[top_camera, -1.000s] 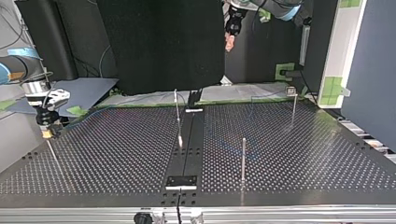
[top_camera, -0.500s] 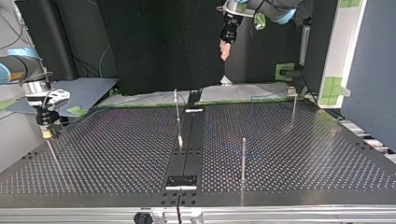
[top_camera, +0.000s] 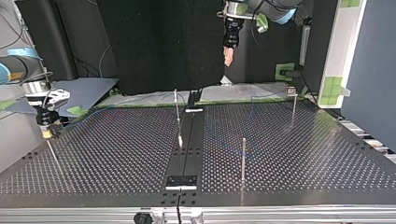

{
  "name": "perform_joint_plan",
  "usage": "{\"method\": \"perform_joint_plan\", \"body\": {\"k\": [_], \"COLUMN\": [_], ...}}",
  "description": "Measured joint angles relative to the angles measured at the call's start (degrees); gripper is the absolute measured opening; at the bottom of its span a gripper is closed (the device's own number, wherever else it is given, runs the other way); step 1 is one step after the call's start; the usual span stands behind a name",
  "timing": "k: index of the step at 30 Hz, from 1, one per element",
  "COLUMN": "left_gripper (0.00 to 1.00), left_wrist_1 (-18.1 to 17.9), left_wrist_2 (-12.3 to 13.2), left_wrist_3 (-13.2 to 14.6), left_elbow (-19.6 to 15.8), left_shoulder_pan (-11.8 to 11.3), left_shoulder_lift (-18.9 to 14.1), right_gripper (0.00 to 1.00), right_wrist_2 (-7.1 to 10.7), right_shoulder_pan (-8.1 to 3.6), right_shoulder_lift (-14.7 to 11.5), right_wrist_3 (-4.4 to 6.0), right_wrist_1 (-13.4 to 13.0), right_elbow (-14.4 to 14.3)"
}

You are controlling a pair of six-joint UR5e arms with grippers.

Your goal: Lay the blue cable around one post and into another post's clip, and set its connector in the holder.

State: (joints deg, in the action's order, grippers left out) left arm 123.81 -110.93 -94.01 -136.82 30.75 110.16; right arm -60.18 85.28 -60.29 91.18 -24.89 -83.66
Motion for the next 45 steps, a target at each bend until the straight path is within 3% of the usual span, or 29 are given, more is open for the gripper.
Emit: {"method": "perform_joint_plan", "body": {"k": [14,19,45], "left_gripper": [0.99,0.99,0.99], "left_wrist_1": [-7.15,-8.77,-8.83], "left_wrist_2": [0.01,-0.11,-0.21], "left_wrist_3": [6.68,6.92,6.74], "left_elbow": [0.00,0.00,0.00], "left_shoulder_pan": [0.04,0.09,0.12], "left_shoulder_lift": [-0.01,-0.01,0.00], "right_gripper": [1.00,1.00,1.00], "right_wrist_2": [0.00,0.00,0.00], "right_shoulder_pan": [0.00,0.00,0.00], "right_shoulder_lift": [0.00,0.00,0.00], "right_wrist_3": [0.00,0.00,0.00], "right_wrist_1": [0.00,0.00,0.00], "right_elbow": [0.00,0.00,0.00]}}
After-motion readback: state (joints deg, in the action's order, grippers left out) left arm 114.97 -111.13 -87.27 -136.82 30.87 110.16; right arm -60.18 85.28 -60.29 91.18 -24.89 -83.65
